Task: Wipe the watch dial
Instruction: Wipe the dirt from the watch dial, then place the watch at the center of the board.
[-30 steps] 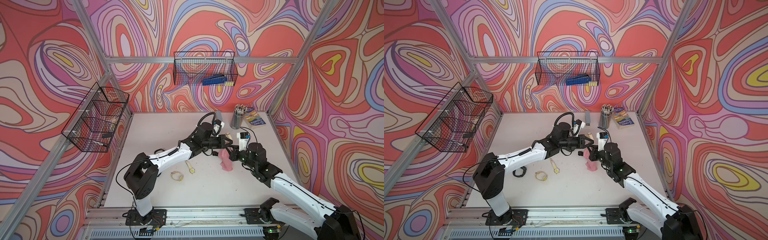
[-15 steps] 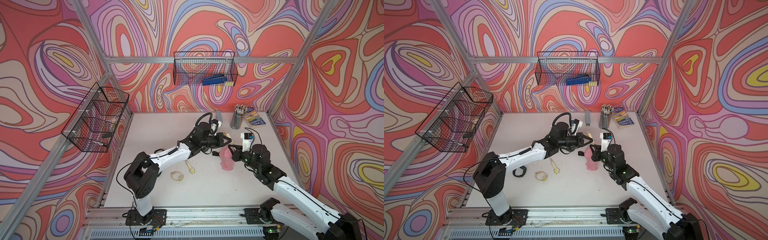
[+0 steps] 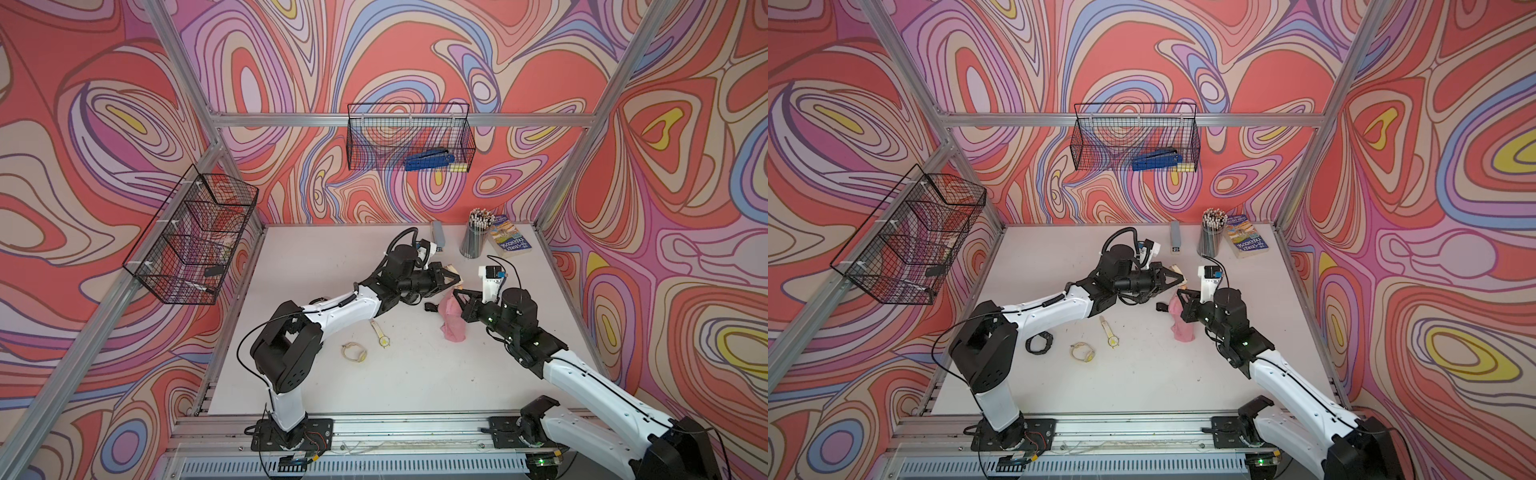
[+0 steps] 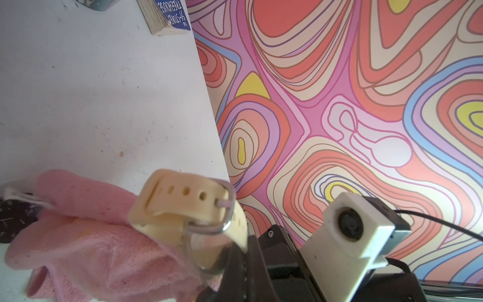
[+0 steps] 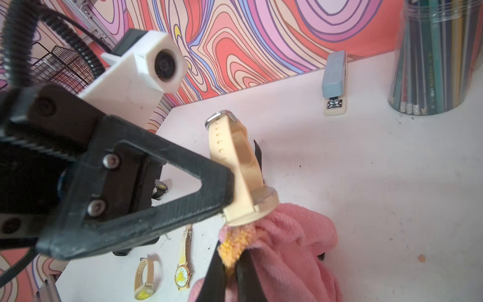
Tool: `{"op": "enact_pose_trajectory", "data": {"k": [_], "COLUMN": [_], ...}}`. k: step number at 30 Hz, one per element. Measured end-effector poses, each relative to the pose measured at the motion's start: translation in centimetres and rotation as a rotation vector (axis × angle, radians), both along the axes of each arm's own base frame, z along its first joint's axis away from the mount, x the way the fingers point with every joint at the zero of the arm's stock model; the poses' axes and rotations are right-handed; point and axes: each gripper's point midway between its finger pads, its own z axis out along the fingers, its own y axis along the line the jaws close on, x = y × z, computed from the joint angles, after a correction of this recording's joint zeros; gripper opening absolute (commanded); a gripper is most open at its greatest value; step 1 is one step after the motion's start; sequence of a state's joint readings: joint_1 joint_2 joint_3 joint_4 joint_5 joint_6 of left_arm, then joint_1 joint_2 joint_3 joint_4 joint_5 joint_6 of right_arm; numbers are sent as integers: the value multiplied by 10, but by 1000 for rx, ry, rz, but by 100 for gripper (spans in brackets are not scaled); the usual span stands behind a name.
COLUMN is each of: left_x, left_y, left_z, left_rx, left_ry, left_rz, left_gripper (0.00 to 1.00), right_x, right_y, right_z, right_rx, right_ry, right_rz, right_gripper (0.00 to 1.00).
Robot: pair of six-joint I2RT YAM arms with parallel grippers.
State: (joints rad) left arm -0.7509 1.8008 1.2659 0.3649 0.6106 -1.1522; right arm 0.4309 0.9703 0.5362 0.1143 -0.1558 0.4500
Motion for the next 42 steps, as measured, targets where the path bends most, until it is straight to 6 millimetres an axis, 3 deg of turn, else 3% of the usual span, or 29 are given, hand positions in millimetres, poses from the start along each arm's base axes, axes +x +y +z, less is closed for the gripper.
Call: {"op": "enact_pose_trajectory", "data": {"k": [9, 30, 34, 36, 39, 42], "left_x": [-3, 0, 10, 15, 23, 33], "left_y": [-1, 9, 8, 7, 4, -1], "left_z": [3, -31, -44, -59, -80, -92], "left_rx": [-23, 131, 173, 210, 260, 291], "left_ry": [17, 36, 75, 120, 186, 243], "left_rz": [-11, 8, 27, 33, 42, 55], "left_gripper": [0, 0, 0, 0, 0, 0], "right_x": [3, 5, 3, 2, 5, 12], "right_y": [0, -10, -11, -14, -26, -47], "right_z": [-7, -8, 8, 25, 45, 49], "right_rx": [-8, -39, -27, -25, -45, -100], "right_ry": [19, 59, 29, -7, -37, -17], "right_rz": [-1, -5, -5, -18, -78, -173], "right_gripper": [0, 0, 0, 0, 0, 0]}}
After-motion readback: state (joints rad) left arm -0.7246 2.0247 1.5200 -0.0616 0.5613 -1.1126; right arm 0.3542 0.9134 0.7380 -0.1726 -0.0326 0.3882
